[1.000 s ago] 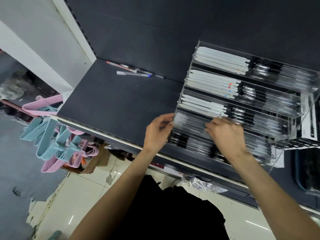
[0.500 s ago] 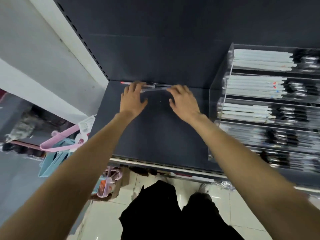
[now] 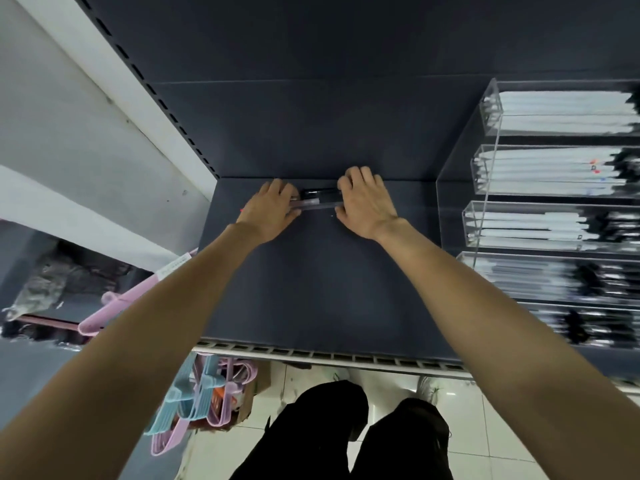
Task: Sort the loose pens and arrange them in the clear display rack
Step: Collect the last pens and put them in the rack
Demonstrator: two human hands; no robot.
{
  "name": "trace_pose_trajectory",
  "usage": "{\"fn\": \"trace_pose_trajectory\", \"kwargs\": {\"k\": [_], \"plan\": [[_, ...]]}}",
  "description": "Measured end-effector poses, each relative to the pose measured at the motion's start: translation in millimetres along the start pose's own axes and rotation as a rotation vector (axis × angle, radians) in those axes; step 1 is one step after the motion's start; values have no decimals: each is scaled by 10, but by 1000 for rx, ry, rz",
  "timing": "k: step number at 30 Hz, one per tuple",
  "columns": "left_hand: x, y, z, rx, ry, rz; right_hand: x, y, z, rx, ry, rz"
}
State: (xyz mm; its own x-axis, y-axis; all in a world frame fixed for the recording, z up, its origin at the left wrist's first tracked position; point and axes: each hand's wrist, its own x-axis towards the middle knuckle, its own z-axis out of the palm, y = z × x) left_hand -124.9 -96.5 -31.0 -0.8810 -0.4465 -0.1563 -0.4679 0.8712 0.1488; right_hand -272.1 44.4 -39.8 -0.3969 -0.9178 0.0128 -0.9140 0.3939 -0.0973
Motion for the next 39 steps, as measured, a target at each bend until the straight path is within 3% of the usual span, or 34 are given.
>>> {"fn": "trace_pose_trajectory", "kwargs": {"k": [5, 10, 13, 15, 18, 20, 23, 26, 31, 39], "plan": [[-103, 87, -85, 175, -202, 113, -34, 0, -59, -18, -67, -121], [-275, 116, -84, 159, -230, 164, -205, 0, -134, -87, -156, -171], [-476, 41, -62, 36, -208, 93, -380, 75, -200, -73, -203, -128], [-651, 55, -59, -240, -165, -82, -534, 115, -261, 69, -162, 8], [-944, 337, -145, -1107, -105, -388, -795, 31, -417, 851, -39, 418], [-1112, 587, -235, -1542, -76, -399, -973, -90, -569, 1369, -10, 550], [-1287, 952, -337, -1825, -87, -345, -1178, -197, -762, 1571, -4, 507], [-1406, 1263, -375, -1877, -83, -346, -1243, -200, -898, 1612, -9, 444], [-1574, 1604, -367, -1802, -99, -315, -1299, -127, -1057, 1536, -102, 359], [-1767, 1897, -329, -1928, -38, -359, -1472, -69, -1115, 1370, -211, 264]]}}
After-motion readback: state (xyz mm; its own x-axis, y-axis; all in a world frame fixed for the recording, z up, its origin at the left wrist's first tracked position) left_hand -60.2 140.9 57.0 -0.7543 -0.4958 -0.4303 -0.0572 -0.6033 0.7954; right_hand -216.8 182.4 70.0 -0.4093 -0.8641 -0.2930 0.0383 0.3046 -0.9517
